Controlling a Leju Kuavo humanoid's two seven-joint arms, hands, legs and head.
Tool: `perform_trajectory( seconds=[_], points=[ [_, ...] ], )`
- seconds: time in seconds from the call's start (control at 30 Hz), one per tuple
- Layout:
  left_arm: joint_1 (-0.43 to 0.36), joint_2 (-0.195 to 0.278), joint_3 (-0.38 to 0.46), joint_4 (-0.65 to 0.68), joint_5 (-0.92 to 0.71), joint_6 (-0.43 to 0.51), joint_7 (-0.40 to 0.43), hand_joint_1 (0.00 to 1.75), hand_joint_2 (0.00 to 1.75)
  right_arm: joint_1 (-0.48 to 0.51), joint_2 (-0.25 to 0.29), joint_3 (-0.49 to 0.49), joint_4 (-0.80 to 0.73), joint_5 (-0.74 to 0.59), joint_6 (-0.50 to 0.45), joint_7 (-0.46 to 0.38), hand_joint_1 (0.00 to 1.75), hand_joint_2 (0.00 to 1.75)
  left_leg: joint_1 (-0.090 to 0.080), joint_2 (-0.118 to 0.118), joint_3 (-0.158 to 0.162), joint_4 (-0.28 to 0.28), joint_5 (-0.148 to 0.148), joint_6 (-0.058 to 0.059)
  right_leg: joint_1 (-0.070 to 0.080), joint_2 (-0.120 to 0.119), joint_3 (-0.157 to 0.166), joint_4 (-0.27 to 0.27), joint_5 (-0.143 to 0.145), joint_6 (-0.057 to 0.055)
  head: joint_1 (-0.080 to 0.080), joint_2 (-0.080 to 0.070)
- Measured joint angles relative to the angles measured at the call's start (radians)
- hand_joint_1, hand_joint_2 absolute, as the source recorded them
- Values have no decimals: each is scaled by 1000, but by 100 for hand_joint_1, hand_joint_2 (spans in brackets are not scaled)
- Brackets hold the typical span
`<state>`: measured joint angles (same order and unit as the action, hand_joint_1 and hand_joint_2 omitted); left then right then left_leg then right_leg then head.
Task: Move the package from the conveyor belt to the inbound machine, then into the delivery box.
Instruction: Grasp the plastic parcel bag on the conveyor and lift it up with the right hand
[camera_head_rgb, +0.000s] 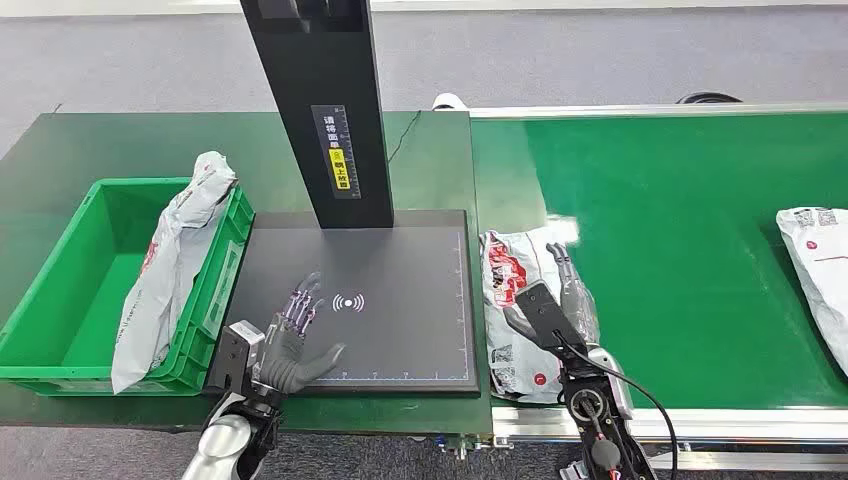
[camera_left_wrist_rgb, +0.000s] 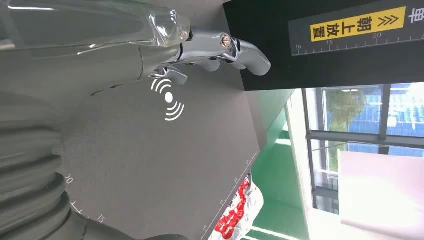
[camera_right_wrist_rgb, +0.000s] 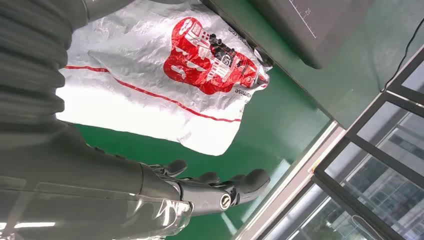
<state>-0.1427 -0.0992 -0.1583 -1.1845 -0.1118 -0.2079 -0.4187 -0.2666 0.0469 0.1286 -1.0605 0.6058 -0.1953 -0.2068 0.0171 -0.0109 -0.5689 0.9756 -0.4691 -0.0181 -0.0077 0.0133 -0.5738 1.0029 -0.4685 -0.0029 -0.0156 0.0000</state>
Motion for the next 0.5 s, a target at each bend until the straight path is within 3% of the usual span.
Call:
perform_trajectory(
  seconds=[0.27,0.33,0.43,0.5],
  points=[
    [0,0,0,0,0,-2,3,0,175,0,-1,0,0,8,7,8,0,175,0,0,0,0,0,0,0,0,0,0,0,0,0,0],
    [-5,-1,-1,2,-4,-10,18,0,175,-4,-8,6,13,69,74,83,0,175,0,0,0,0,0,0,0,0,0,0,0,0,0,0],
    [-30,-8,-4,15,-10,-19,37,0,175,1,-22,14,63,200,240,284,0,175,0,-2,0,0,0,0,0,-2,1,0,0,0,1,0],
    [-44,-12,-5,26,-11,-19,39,0,175,7,-24,15,91,230,268,329,0,175,0,-1,-1,0,0,0,0,-2,0,0,0,0,1,0]
  ],
)
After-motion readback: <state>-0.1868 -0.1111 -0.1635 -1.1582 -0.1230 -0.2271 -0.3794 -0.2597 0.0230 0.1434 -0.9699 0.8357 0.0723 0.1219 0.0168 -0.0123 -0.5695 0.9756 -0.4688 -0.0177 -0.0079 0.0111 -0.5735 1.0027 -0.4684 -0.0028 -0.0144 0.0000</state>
